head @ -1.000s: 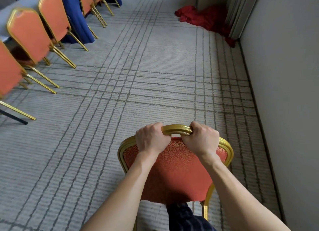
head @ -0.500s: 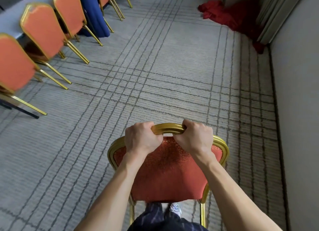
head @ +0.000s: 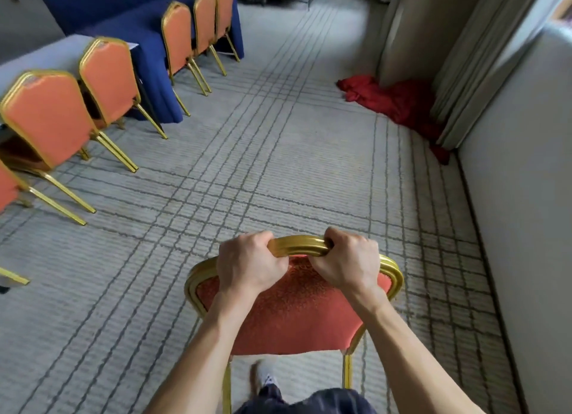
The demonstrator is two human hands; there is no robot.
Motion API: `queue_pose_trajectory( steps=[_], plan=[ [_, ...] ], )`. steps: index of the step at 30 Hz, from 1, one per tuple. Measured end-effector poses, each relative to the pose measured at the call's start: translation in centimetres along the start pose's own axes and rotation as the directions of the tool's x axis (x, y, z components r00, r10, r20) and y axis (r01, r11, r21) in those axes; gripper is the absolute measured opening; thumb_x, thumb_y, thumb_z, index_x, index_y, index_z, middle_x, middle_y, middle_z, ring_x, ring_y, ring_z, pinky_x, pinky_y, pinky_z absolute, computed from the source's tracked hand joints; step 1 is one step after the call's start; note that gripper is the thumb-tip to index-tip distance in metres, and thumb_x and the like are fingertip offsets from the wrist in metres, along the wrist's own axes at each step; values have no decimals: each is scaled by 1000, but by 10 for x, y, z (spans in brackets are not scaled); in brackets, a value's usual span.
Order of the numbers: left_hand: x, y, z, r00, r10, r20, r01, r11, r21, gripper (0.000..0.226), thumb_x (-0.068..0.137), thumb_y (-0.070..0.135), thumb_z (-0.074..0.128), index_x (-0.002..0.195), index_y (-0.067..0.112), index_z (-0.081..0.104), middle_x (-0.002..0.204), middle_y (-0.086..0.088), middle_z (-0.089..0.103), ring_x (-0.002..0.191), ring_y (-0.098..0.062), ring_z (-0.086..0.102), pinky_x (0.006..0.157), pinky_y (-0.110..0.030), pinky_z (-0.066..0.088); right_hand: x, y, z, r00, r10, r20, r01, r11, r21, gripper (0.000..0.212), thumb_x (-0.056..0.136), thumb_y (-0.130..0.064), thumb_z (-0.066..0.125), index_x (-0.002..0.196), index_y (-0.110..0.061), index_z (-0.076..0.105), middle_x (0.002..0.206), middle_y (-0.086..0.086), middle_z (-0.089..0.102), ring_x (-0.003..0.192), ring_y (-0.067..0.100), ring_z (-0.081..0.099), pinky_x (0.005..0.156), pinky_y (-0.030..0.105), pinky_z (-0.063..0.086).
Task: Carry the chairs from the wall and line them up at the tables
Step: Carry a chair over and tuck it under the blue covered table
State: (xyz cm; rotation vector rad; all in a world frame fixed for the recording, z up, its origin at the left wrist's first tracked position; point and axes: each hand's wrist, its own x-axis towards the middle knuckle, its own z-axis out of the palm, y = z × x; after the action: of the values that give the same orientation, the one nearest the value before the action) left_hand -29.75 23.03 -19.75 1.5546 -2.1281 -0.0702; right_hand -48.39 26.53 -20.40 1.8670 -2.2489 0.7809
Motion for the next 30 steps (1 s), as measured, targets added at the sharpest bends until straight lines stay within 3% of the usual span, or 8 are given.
queue_pose_trajectory(
  steps=[6, 11, 15, 19, 21, 26, 30],
  plan=[
    [116, -9, 21, 999, 38, 1, -38, 999, -39, 34, 63, 39, 69, 56, 16, 46, 48, 0, 55, 45, -31, 53, 48, -26, 30, 108, 10, 24, 996, -19, -87, 21, 999, 24, 30, 60, -42, 67, 56, -18, 48, 48, -1, 53, 44, 31, 53, 48, 27, 31],
    [225, -25, 71, 996, 62, -63, -64, 998, -26, 37, 62, 36, 72, 54, 16, 43, 46, -1, 52, 43, -30, 48, 48, -25, 23, 213, 36, 80, 993, -41, -109, 46, 998, 42, 34, 65, -50, 57, 57, -17, 52, 50, 0, 55, 46, 32, 55, 47, 28, 37],
    [306, -21, 112, 999, 35, -15, -35, 999, -10, 33, 63, 39, 70, 55, 14, 49, 49, -4, 56, 47, -34, 54, 48, -26, 25, 296, 67, 124, 997, -34, -71, 38, 998, 54, 35, 68, -51, 54, 58, -18, 53, 49, 1, 55, 46, 33, 56, 48, 29, 39],
    [380, -23, 142, 1000, 20, -1, -20, 1000, 12, 30, 63, 39, 70, 58, 13, 55, 51, -2, 59, 49, -31, 57, 46, -27, 31, 371, 87, 156, 999, -34, -14, 35, 998, 57, 34, 68, -49, 65, 58, -19, 52, 50, 0, 55, 48, 32, 58, 49, 31, 41],
    [417, -23, 153, 1000, -19, 12, 18, 1000, 25, 31, 61, 38, 71, 57, 14, 52, 50, -2, 58, 47, -31, 55, 47, -25, 26, 411, 95, 166, 999, -37, 12, 36, 996, 85, 33, 68, -48, 68, 60, -19, 55, 52, -1, 57, 50, 32, 59, 49, 31, 44],
    [497, -30, 181, 999, -39, 3, 39, 999, 13, 39, 58, 34, 75, 55, 19, 39, 48, -3, 54, 46, -31, 51, 51, -25, 22, 495, 105, 195, 998, -64, -1, 64, 991, 118, 33, 68, -50, 54, 60, -18, 56, 53, -2, 56, 50, 30, 58, 48, 30, 42],
    [573, -47, 218, 999, -53, 9, 53, 999, 7, 37, 58, 36, 72, 55, 17, 41, 48, -2, 53, 46, -30, 51, 50, -25, 24, 569, 117, 237, 997, -79, -2, 79, 990, 116, 32, 68, -48, 56, 58, -17, 55, 52, -2, 54, 48, 29, 57, 46, 30, 41]
  ],
)
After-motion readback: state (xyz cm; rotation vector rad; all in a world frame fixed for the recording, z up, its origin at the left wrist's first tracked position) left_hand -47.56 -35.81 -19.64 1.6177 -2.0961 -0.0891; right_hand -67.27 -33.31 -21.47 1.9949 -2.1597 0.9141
